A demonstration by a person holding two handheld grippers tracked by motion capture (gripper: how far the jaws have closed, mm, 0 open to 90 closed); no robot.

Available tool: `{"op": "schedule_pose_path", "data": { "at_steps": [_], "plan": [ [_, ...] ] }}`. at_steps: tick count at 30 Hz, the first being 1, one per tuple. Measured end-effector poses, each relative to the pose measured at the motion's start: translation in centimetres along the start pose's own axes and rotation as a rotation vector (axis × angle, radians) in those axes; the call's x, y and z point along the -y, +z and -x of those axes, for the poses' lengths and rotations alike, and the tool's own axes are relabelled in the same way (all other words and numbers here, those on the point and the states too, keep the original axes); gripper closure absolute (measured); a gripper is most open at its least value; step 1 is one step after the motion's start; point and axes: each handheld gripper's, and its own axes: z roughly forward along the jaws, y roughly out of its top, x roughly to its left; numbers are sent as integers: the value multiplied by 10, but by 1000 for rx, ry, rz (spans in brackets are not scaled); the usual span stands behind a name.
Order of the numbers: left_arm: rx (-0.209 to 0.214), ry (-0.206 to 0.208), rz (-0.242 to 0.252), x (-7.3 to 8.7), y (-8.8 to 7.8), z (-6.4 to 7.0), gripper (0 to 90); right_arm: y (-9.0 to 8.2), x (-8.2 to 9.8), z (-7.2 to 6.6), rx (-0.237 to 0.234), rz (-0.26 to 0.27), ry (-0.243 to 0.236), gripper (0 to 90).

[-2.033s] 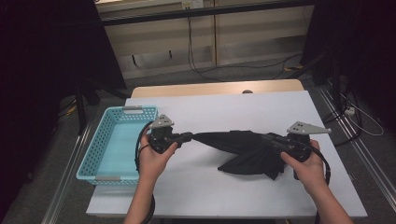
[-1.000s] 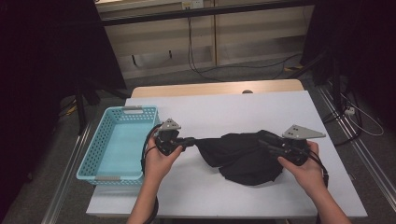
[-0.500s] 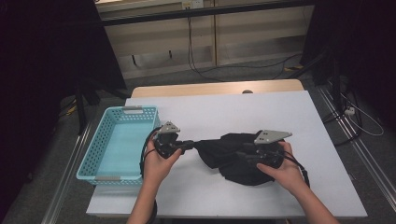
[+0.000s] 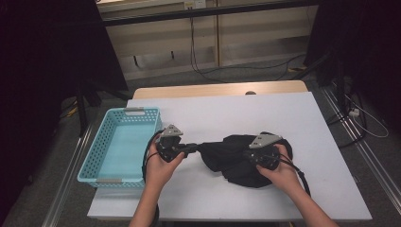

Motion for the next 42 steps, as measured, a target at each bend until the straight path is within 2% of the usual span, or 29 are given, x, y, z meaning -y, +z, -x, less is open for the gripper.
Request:
{"op": "schedule_pose_path", "data": {
  "at_steps": [8, 13, 21, 24, 27, 30, 33, 37, 42],
  "plan": [
    [1, -4, -10, 0, 4, -2, 864, -23, -2, 11, -7, 92, 69, 879],
    [7, -5, 5, -2, 2, -2, 869, -41, -5, 16, -16, 158, 109, 879],
    [26, -7, 22, -5, -5, -1, 893, -61, -1, 25, -5, 207, 150, 875],
    [24, -4, 42, -7, -9, -1, 894, -64, 0, 27, 3, 217, 152, 872],
    [7, -6, 56, -9, -15, -4, 895, -62, 0, 27, 7, 229, 173, 852],
    [-8, -31, 70, -7, -23, -11, 895, -56, 2, 23, 30, 198, 155, 807],
    [-24, -52, 68, -3, -28, -18, 895, -53, 5, 23, 32, 182, 151, 758],
    [-35, -72, 66, 2, -29, -25, 896, -46, 11, 24, 37, 141, 160, 600],
    [-37, -86, 56, 6, -29, -29, 895, -31, 17, 20, 5, 64, 171, 434]
  ]
}}
